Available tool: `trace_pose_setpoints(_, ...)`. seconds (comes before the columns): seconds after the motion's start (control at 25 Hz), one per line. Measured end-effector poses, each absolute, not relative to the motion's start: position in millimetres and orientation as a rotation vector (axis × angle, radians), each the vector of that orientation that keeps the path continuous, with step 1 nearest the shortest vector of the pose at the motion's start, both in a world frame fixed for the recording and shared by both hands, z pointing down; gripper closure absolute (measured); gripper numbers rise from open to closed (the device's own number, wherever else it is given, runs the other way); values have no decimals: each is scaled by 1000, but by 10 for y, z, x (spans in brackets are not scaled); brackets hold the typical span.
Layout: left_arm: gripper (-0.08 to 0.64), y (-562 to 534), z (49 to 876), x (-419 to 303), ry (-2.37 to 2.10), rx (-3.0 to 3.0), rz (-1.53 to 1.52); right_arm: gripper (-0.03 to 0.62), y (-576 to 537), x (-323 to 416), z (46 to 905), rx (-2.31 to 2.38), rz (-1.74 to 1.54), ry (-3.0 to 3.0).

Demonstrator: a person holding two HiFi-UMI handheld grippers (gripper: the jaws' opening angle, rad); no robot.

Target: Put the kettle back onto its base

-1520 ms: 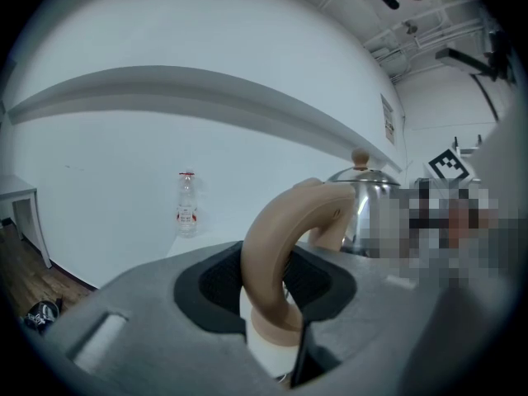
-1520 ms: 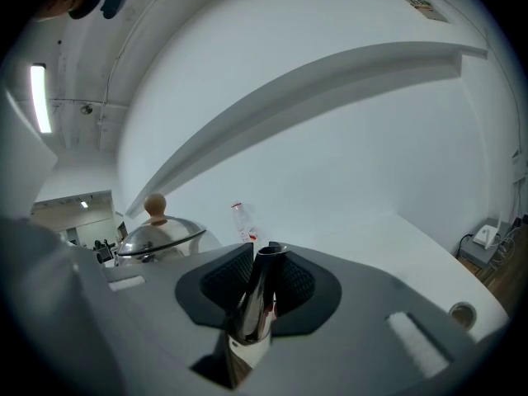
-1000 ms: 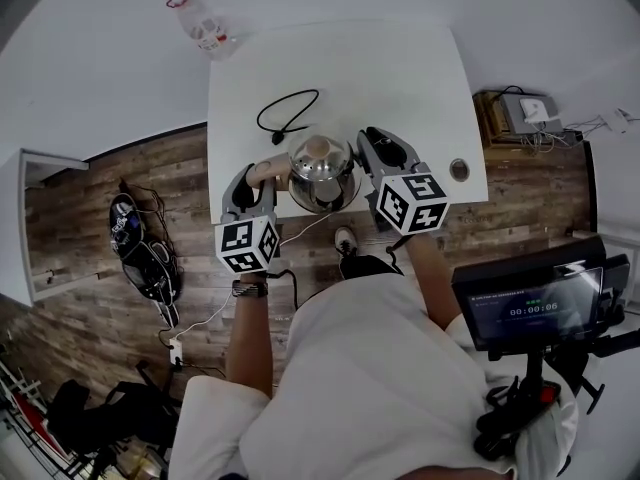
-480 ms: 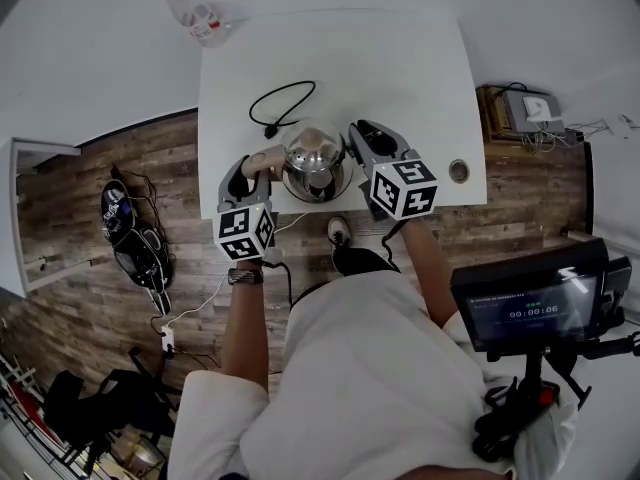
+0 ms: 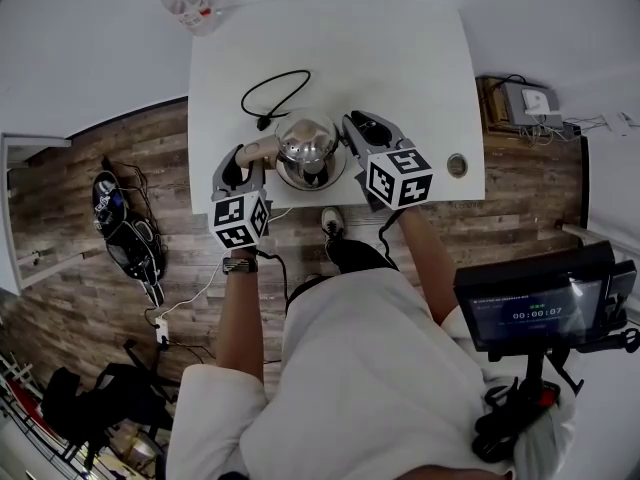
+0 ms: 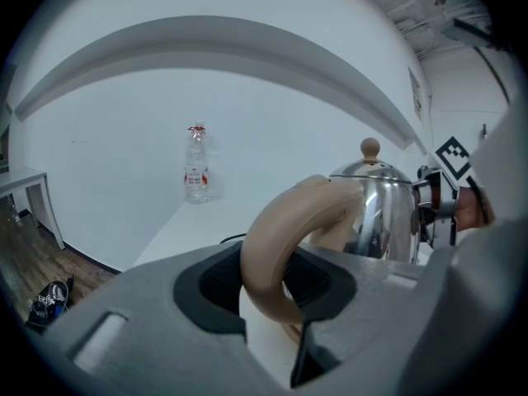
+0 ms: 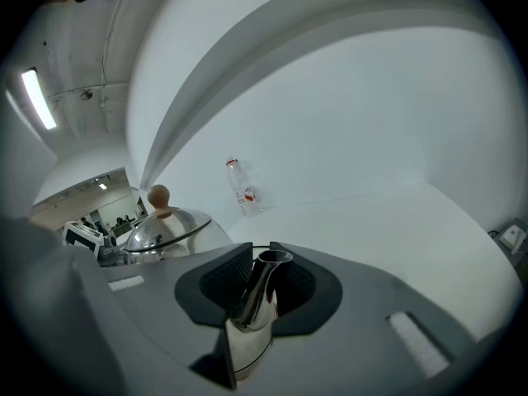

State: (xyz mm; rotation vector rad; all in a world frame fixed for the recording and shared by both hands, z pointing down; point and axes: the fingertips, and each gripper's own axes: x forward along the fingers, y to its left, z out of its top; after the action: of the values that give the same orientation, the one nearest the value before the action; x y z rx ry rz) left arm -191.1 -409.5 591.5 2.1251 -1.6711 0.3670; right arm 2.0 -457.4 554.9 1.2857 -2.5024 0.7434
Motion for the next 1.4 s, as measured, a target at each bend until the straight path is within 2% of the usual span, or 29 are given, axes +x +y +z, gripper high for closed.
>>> trace_pose_setpoints(1.08, 422, -4147, 6148, -1769, -1613, 2123, 404, 525, -4543, 122, 5680, 1270, 693, -2481)
trace_pose_setpoints(1.4, 406, -4204, 6196, -1711, -1600, 2126, 432, 487, -4576, 217, 5726, 1303, 668, -2451)
